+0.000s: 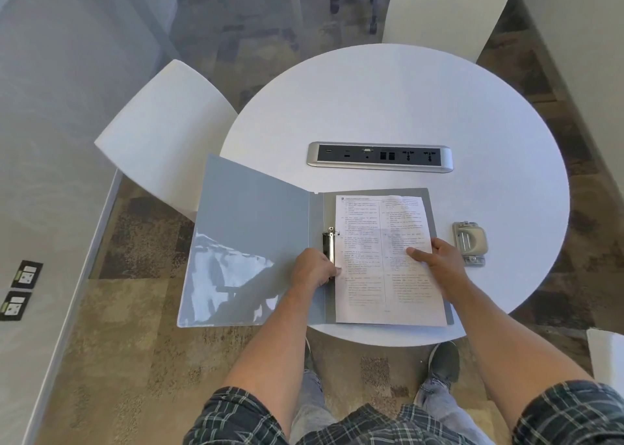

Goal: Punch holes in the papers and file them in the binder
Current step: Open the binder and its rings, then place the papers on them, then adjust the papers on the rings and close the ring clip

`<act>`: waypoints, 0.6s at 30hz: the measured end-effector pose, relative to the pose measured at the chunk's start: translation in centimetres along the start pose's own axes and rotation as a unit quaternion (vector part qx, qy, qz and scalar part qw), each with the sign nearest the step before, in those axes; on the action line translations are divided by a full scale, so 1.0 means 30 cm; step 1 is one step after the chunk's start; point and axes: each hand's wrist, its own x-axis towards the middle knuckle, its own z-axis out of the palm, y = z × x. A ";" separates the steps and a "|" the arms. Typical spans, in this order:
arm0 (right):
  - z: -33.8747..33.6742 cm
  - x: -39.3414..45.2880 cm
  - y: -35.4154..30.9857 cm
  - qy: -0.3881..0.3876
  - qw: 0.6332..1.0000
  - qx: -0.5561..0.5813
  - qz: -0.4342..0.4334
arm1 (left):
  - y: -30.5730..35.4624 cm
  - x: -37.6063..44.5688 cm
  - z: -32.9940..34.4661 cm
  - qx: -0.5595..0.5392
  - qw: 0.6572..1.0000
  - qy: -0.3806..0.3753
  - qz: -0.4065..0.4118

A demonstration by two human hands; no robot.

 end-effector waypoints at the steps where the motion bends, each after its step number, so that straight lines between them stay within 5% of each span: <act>1: 0.004 0.001 0.001 0.006 1.000 -0.012 -0.004 | -0.006 0.000 0.005 0.005 1.000 0.011 0.006; 11: 0.058 0.017 -0.029 0.123 0.962 -0.241 -0.031 | -0.040 -0.038 0.035 0.037 0.986 0.110 0.122; 18: 0.104 0.002 0.002 0.190 0.910 -0.367 -0.040 | -0.049 -0.041 0.047 0.089 0.976 0.107 0.170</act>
